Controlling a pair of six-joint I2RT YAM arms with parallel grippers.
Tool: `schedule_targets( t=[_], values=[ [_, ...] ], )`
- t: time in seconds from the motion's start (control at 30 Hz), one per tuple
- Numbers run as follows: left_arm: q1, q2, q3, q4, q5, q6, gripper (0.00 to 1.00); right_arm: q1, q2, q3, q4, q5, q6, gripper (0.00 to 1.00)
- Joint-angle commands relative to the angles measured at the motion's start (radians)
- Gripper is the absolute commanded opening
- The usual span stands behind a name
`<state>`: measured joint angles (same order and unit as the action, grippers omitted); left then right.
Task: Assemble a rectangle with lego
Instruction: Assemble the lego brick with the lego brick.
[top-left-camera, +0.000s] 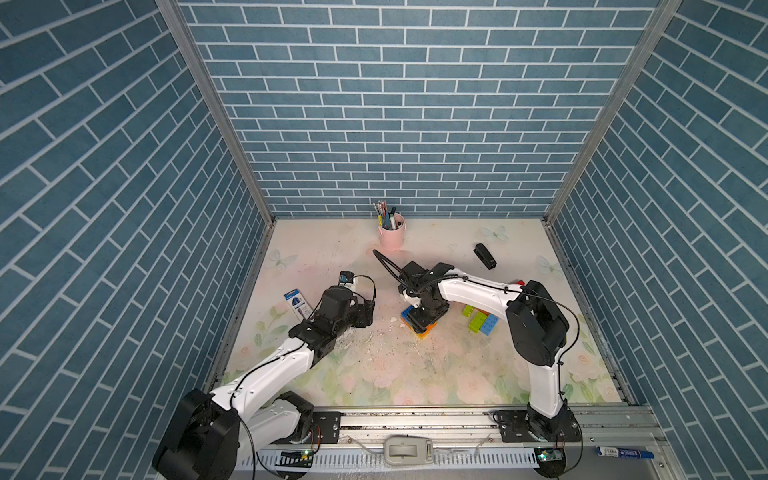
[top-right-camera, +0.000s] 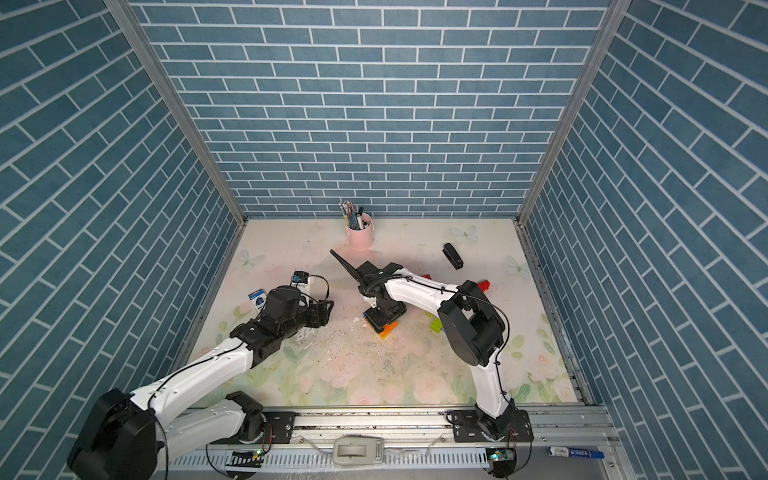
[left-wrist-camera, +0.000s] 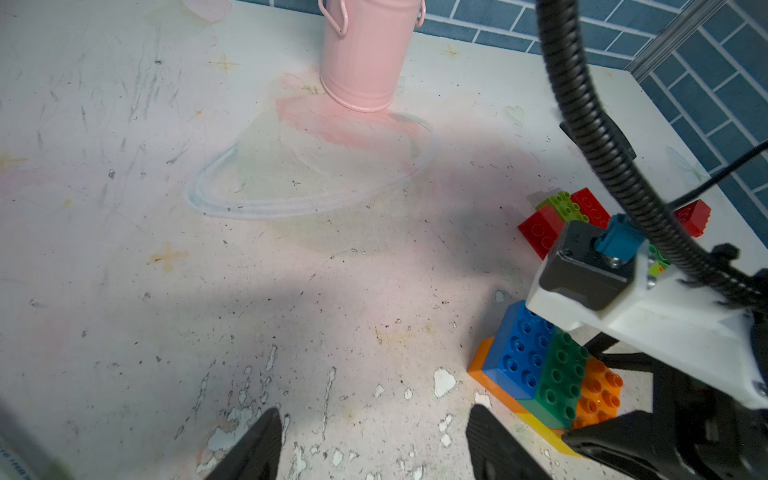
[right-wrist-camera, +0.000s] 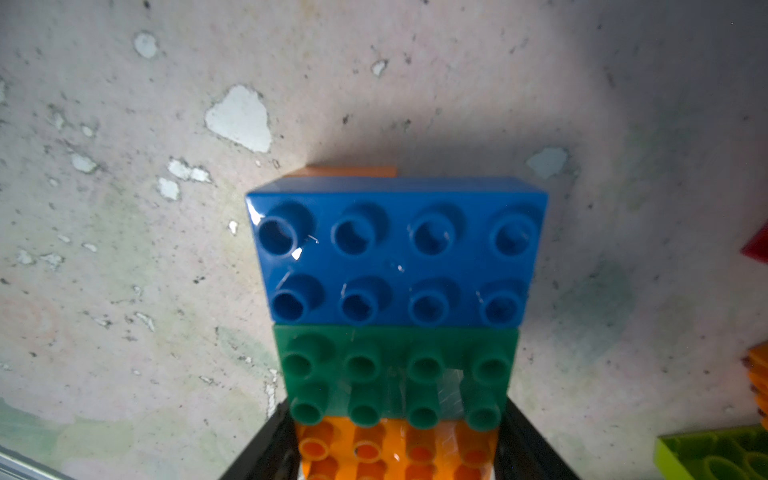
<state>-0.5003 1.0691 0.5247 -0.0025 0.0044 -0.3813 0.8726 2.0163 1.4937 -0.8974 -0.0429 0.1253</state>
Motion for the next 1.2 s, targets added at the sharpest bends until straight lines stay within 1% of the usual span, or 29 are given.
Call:
schedule_targets(
  t=[0.0,0.07,0.13,0.37,0.43,0.6,0.7,0.8,0.87,1.07,1.17],
  values=[
    [0.007,-0.017,-0.005,-0.006,0.003,0.007,0.72,0.006,0.109,-0.061,0.040,0.097,0.008,0.03],
    [0.007,-0.017,0.000,-0.010,0.005,0.007,0.72,0.005,0.101,-0.041,0.011,0.086,-0.006,0.17],
    [0.008,-0.020,0.004,-0.012,0.006,0.004,0.72,0.006,0.099,-0.021,-0.010,0.083,-0.018,0.26],
    [0.007,-0.041,0.008,-0.027,0.006,0.005,0.72,0.006,0.078,-0.004,-0.018,0.095,-0.030,0.44],
    [0.008,-0.043,0.009,-0.029,0.008,0.005,0.72,0.006,0.070,0.004,-0.022,0.092,-0.033,0.52],
    [0.007,-0.040,0.013,-0.030,0.011,0.002,0.72,0.006,0.053,0.024,-0.041,0.074,-0.042,0.66],
    [0.007,-0.038,0.012,-0.027,0.013,0.003,0.72,0.006,0.050,0.029,-0.053,0.067,-0.049,0.76],
    [0.008,-0.039,0.012,-0.027,0.014,0.001,0.72,0.006,0.049,0.031,-0.054,0.062,-0.049,0.83],
    [0.008,-0.041,0.012,-0.029,0.014,0.001,0.72,0.005,0.043,0.040,-0.057,0.062,-0.047,0.85],
    [0.008,-0.042,0.019,-0.031,0.013,0.005,0.72,0.006,-0.039,0.081,-0.076,0.064,-0.012,0.86],
    [0.008,-0.033,0.027,-0.030,0.013,0.003,0.72,0.005,-0.095,0.083,-0.078,0.057,0.036,0.87]
  ],
)
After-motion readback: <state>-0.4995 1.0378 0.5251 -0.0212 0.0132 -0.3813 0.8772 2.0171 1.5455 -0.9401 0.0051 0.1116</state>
